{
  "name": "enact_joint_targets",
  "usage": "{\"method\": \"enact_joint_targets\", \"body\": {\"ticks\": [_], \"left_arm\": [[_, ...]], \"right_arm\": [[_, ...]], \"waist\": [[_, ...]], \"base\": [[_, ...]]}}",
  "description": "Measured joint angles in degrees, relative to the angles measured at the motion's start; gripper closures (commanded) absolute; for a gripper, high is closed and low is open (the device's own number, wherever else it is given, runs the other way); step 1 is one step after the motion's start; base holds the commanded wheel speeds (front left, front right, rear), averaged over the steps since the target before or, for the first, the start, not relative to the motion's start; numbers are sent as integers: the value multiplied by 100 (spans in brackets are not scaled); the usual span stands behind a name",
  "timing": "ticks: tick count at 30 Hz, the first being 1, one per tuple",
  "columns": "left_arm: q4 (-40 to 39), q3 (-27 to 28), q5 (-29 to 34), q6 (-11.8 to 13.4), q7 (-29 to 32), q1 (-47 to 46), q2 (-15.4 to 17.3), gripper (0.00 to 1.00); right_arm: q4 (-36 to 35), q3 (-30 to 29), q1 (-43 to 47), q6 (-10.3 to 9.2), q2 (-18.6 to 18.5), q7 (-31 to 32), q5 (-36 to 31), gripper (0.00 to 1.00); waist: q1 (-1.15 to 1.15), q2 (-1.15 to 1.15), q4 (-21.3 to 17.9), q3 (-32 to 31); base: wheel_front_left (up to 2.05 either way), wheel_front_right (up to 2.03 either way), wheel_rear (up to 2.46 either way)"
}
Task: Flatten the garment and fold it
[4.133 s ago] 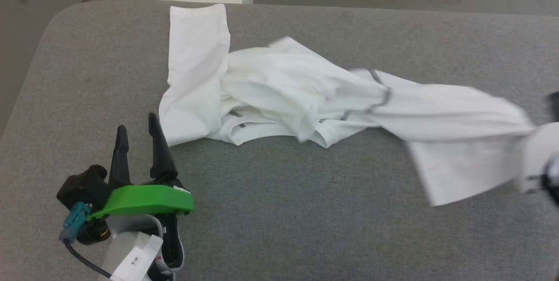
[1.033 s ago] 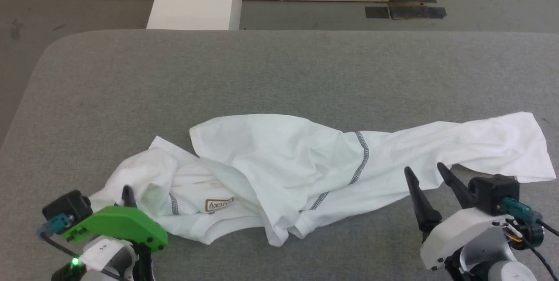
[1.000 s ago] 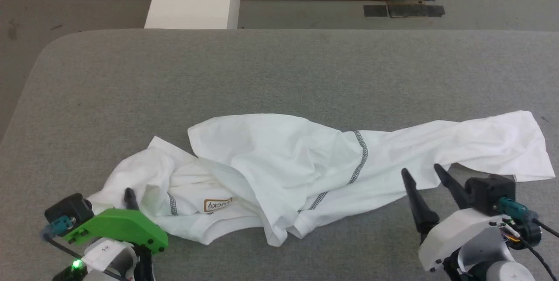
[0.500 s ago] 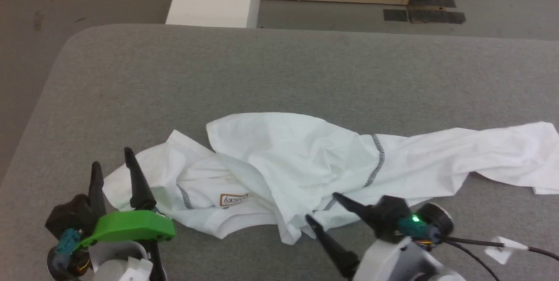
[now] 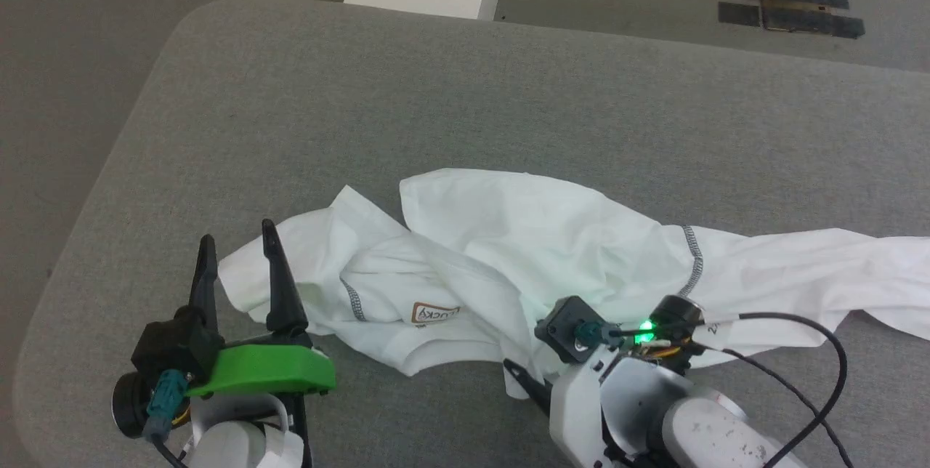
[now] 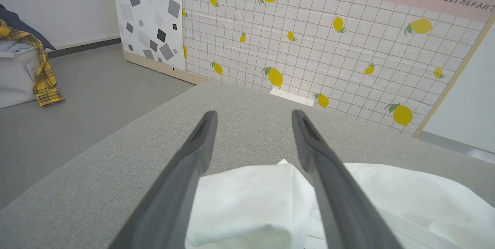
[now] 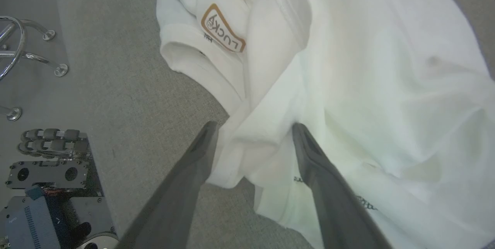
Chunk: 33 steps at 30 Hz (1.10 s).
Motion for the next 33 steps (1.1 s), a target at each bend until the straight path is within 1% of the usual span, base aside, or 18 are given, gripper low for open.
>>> {"method": "enact_joint_targets", "body": {"ticks": [1,2,4,7,11,13,15,18,21,24,27,31,32,33], "left_arm": [[-3,-18,-16,0,0,-21,-1,0],[-10,-58,-59,3,0,-46,-1,0],[-29,-148,-124,25,0,-94,-3,0],[-71,-268,-185,97,0,-143,-9,0],[-89,-407,-285,129,0,-199,-11,0],[-100,-461,-382,147,-1,-238,-11,0],[-109,-522,-426,147,0,-287,-11,0],[-132,-624,-495,147,0,-404,-11,0],[-151,-783,-534,147,0,-550,-12,0],[-175,-926,-597,157,-1,-664,-14,0],[-198,-1000,-697,200,-1,-698,-13,0],[-197,-1036,-710,249,-1,-698,-13,0],[-191,-1027,-710,254,-1,-698,-12,0],[-181,-1033,-710,255,-1,-697,-12,0]], "right_arm": [[62,10,-73,0,3,24,19,85],[114,3,-153,0,7,26,42,100],[159,-69,-287,1,8,38,131,100],[114,-475,-574,1,-41,37,253,100],[37,-1263,-1260,1,-355,153,265,100],[136,-1712,-1682,1,-512,209,226,100],[383,-2087,-2061,1,-647,269,134,100],[980,-2647,-2580,1,-832,248,-83,100],[1719,-3234,-3054,1,-1050,70,-539,100],[2273,-3766,-3396,1,-1221,-168,-987,100],[2637,-3977,-3640,0,-1243,-344,-1244,100],[3055,-3968,-3696,1,-1078,-405,-1198,100],[3166,-3960,-3691,0,-1005,-381,-1138,76],[3260,-3909,-3675,1,-942,-326,-1062,0]], "waist": [[0,0,34,25],[0,0,74,55],[0,0,146,107],[0,0,251,185],[0,0,389,276],[0,0,445,340],[0,0,496,406],[0,0,586,524],[0,0,711,661],[0,0,856,786],[0,0,980,929],[0,0,1088,1089],[1,0,1098,1121],[1,0,1096,1135]], "base": [[0,0,0],[0,0,0],[0,0,0],[0,0,0],[0,0,0],[0,0,0],[0,0,0],[0,0,0],[0,0,0],[0,0,0],[0,0,0],[0,0,0],[0,0,0],[0,0,0]]}}
